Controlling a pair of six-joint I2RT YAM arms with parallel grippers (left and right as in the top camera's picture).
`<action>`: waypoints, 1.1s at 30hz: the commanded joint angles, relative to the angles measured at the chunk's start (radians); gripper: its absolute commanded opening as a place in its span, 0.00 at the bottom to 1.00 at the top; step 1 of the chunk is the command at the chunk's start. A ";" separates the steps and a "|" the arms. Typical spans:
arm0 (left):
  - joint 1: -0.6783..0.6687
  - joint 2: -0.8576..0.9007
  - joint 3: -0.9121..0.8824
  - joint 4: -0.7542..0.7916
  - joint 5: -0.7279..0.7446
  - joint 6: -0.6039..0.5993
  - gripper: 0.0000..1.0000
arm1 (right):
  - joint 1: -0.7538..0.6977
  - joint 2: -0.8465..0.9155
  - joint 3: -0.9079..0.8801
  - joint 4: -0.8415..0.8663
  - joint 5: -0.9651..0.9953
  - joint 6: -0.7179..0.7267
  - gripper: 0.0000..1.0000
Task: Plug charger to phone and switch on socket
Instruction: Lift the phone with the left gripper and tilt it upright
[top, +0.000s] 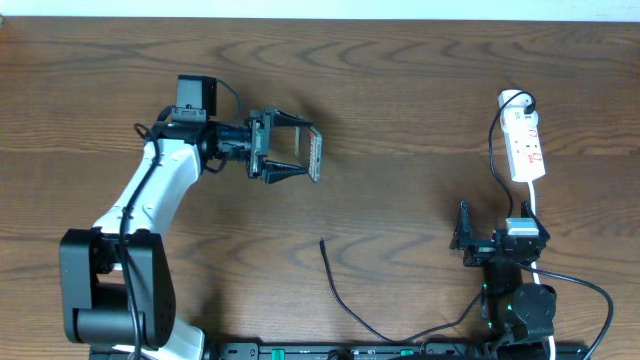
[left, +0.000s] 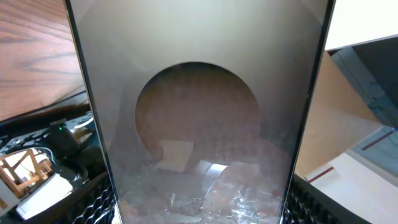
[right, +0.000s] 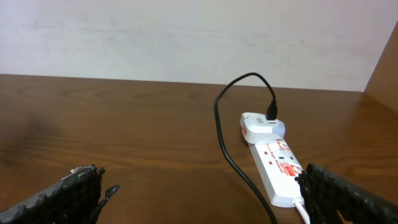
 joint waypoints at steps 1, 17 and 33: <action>0.019 -0.032 0.028 0.005 0.069 -0.001 0.08 | -0.005 -0.006 -0.002 -0.003 0.016 0.014 0.99; 0.033 -0.032 0.028 0.005 0.067 -0.001 0.07 | -0.005 -0.006 -0.002 -0.003 0.016 0.014 0.99; 0.033 -0.032 0.027 0.034 -0.195 0.249 0.07 | -0.005 -0.006 -0.002 -0.003 0.016 0.014 0.99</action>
